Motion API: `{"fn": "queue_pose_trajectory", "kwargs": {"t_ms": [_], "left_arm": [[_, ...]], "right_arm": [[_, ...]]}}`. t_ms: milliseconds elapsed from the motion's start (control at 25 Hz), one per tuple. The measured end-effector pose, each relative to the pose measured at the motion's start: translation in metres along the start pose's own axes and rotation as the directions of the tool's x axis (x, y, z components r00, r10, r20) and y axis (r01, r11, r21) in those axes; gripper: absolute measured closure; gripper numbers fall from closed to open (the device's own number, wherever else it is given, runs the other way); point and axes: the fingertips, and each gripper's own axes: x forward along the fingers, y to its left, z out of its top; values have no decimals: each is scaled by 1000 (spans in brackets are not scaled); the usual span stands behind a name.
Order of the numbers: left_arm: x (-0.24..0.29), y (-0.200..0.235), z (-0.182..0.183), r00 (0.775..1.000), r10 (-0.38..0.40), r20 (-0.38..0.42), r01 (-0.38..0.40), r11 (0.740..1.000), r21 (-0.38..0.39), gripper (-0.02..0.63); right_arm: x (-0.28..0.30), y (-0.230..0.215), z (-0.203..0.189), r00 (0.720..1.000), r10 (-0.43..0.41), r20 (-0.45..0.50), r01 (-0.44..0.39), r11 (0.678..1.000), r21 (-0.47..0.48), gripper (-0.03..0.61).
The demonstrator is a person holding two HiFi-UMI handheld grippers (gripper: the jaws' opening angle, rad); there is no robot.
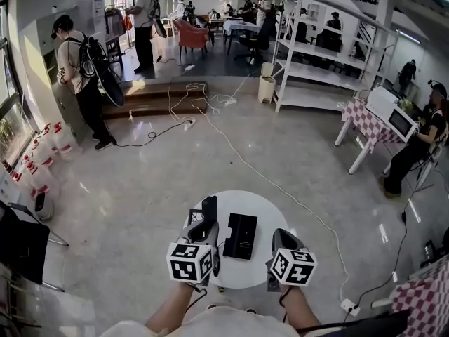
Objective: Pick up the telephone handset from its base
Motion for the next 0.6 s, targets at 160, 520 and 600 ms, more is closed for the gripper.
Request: {"fn": "queue_pose_trajectory", "kwargs": {"t_ms": [160,520,600], "left_arm": [[-1,-2,2,999,41,10,-41,999,-7,529],[14,-32,2,996,90,28,-90,996,-21,529],[18,-36,19,995,84,53,-85,996,13,529]], "right_arm": [[6,6,4,999,46,-5,-46,999,-5,554],[9,-18,46,990,112,80,-105,991,-87,555],[7,-12,77,978,143,154,-121,982,-147,554]]}}
